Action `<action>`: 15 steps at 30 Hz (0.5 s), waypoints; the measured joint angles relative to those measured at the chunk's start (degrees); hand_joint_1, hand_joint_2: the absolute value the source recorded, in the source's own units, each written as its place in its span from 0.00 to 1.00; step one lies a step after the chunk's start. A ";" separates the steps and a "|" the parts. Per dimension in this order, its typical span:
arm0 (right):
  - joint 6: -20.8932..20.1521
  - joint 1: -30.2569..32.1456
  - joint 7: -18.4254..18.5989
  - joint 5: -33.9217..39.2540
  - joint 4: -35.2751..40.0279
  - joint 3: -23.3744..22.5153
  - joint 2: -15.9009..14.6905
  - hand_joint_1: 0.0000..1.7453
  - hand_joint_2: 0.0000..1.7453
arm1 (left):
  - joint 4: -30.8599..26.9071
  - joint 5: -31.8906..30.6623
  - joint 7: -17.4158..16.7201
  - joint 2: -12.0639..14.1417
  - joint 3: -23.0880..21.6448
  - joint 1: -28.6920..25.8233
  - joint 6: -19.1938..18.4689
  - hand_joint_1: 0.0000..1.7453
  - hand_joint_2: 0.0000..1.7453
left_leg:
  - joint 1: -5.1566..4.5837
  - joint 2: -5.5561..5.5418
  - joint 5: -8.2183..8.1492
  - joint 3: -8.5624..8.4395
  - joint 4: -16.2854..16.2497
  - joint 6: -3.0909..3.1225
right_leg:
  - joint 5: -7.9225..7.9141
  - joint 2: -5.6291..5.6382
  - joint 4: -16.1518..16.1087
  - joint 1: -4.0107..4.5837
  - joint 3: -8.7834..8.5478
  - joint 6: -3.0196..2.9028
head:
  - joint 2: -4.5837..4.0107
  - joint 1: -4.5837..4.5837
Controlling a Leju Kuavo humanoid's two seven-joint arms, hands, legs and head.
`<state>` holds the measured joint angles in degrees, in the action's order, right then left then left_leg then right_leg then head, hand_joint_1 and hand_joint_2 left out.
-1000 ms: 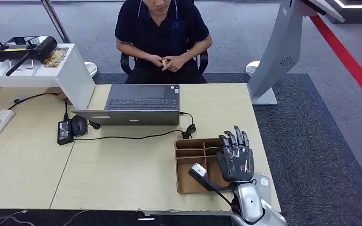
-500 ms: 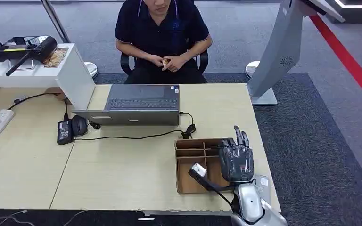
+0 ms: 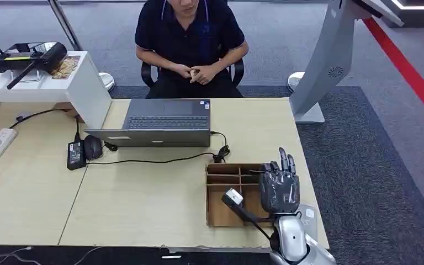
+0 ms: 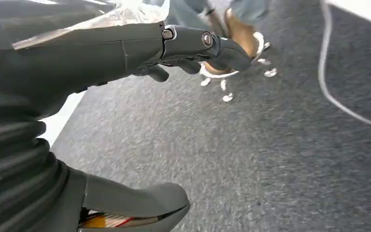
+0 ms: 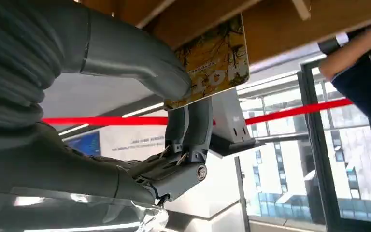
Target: Pass the card to the sensor for recognition and then transmit it.
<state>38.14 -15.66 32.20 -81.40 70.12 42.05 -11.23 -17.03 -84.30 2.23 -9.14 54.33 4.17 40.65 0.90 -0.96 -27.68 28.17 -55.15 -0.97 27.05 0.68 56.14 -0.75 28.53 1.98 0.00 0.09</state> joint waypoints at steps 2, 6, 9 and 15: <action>0.90 0.04 1.01 -1.47 0.99 -0.04 -0.20 1.00 1.00 | -0.79 0.68 -0.53 -0.44 -1.64 -0.17 -0.07 0.00 1.00 | 0.02 -0.01 0.00 0.01 0.00 0.00 | 0.00 0.00 0.01 0.01 0.02 0.00 | 0.00 -0.02; 1.48 0.28 3.58 -5.54 4.87 -0.74 -1.25 1.00 1.00 | -2.10 1.72 -1.09 -1.00 -4.41 -0.49 -0.09 0.00 1.00 | 0.03 -0.01 0.00 0.02 0.00 0.00 | 0.01 0.00 0.01 0.02 0.05 0.00 | 0.00 -0.02; 1.72 1.23 4.83 -8.21 10.68 -2.53 -2.95 1.00 1.00 | -2.77 2.47 -1.51 -1.20 -5.94 -0.86 -0.09 0.00 1.00 | 0.02 0.04 0.00 0.03 0.00 0.00 | 0.01 0.05 0.00 0.02 0.06 0.00 | 0.00 -0.02; 1.77 3.46 3.45 -8.50 22.89 -8.48 -5.73 1.00 1.00 | -3.82 3.17 -1.90 -1.38 -7.86 -1.24 -0.09 0.00 1.00 | 0.01 0.02 -0.01 0.02 -0.01 0.00 | 0.00 0.04 -0.01 0.00 0.03 0.00 | 0.00 -0.02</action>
<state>39.91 -12.20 35.65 -89.90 93.01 33.57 -16.96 -20.85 -81.13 0.33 -10.51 46.47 2.93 40.57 0.91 -0.94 -27.68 28.19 -55.16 -0.96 27.05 0.71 56.13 -0.75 28.57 1.98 0.00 0.07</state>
